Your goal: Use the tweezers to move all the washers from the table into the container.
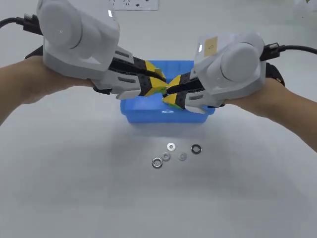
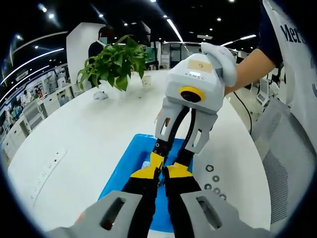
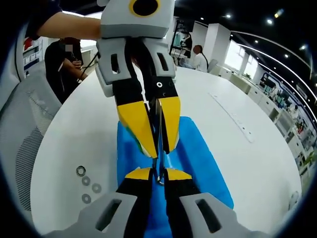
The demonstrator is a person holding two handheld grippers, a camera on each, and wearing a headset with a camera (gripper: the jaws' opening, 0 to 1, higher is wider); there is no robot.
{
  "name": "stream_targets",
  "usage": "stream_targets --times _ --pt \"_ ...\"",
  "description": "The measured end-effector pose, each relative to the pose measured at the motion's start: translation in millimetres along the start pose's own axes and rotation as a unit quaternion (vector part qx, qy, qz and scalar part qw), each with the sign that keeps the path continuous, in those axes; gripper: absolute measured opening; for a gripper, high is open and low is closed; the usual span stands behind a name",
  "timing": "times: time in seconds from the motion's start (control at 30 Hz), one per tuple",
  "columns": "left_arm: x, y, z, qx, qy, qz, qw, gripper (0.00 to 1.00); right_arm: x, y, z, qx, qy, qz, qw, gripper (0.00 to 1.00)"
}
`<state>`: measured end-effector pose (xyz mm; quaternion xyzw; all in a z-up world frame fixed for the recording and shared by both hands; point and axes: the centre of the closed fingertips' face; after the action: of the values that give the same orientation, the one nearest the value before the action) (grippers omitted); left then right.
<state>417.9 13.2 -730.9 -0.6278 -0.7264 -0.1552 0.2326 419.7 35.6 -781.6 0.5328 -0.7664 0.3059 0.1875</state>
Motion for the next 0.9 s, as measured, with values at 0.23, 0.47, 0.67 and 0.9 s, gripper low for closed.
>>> stream_targets --times 0.23,0.47,0.67,0.9 --pt "1.3 -3.2 -5.0 -0.01 0.002 -0.002 0.9999 0.09 3.2 -3.5 -2.3 0.009 0.002 0.011 0.9999 0.11" --pt "9.3 -11.2 -15.1 -0.027 0.001 -0.001 0.9996 0.09 12.3 -2.9 -11.9 0.012 -0.005 0.01 0.9999 0.11" --pt "17.9 -25.6 -27.7 -0.05 0.0 0.001 0.9987 0.09 23.1 5.3 -25.0 0.025 -0.022 -0.001 0.9994 0.1" --pt "34.2 -51.5 -47.5 -0.085 -0.01 -0.002 0.9964 0.08 45.4 16.5 -47.2 0.045 -0.051 -0.006 0.9977 0.09"
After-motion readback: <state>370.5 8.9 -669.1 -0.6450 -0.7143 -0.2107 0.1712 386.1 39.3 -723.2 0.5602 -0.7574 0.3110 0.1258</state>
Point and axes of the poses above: the centre of the closed fingertips' face, and the gripper's own axes: x roughly backward along the fingers, y roughly to its left, z roughly out of its underside, and after that the axes turned 11 degrees about z, right-handed
